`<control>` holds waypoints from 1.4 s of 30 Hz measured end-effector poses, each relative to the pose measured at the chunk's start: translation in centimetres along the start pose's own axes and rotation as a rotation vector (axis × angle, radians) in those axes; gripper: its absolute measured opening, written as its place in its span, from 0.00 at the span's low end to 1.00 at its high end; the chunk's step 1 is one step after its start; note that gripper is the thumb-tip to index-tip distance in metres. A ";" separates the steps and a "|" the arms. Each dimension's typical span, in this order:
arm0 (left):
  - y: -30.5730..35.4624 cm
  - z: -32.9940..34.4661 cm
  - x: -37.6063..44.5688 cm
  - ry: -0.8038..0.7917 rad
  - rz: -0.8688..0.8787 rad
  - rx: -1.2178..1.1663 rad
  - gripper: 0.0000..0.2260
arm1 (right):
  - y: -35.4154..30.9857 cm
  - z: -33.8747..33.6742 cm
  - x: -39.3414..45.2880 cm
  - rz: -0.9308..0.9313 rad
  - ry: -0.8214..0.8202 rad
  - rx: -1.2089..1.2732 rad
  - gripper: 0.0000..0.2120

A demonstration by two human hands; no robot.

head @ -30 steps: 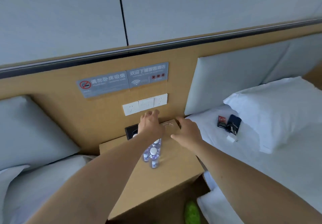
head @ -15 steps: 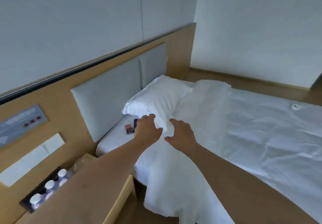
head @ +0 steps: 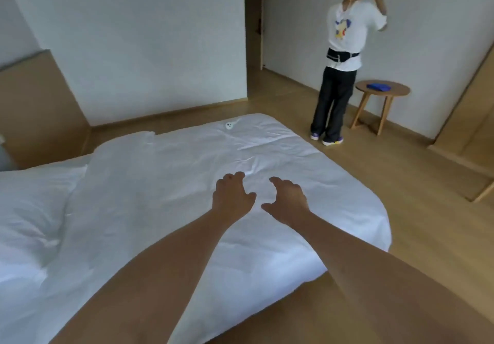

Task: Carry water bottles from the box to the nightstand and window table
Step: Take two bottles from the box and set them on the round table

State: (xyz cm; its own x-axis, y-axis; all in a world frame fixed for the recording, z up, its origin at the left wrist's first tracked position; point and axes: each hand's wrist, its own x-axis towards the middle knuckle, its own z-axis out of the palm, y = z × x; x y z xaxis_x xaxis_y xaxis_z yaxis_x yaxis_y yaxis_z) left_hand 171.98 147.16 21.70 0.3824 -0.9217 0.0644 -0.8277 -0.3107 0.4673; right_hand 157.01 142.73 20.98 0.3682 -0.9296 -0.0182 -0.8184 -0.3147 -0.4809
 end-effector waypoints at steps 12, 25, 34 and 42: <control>29.7 20.2 8.4 -0.380 0.593 -0.029 0.27 | 29.3 -11.4 -0.9 0.671 0.268 0.051 0.39; 54.3 33.8 17.6 -0.625 0.938 -0.003 0.28 | 48.4 -22.2 4.0 1.109 0.477 0.072 0.38; 67.4 45.1 20.7 -0.705 1.028 0.054 0.29 | 64.4 -26.6 8.1 1.201 0.521 0.138 0.37; 83.2 53.6 24.2 -0.673 0.961 0.105 0.27 | 81.2 -36.5 12.8 1.155 0.510 0.193 0.37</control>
State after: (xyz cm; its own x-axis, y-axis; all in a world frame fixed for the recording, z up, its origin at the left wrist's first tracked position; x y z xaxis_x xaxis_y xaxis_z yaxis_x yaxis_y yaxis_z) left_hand 90.34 86.53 14.89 -0.6848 -0.7146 -0.1426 -0.6995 0.5897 0.4037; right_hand 79.14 98.29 13.72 -0.7569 -0.6246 -0.1924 -0.4551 0.7150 -0.5307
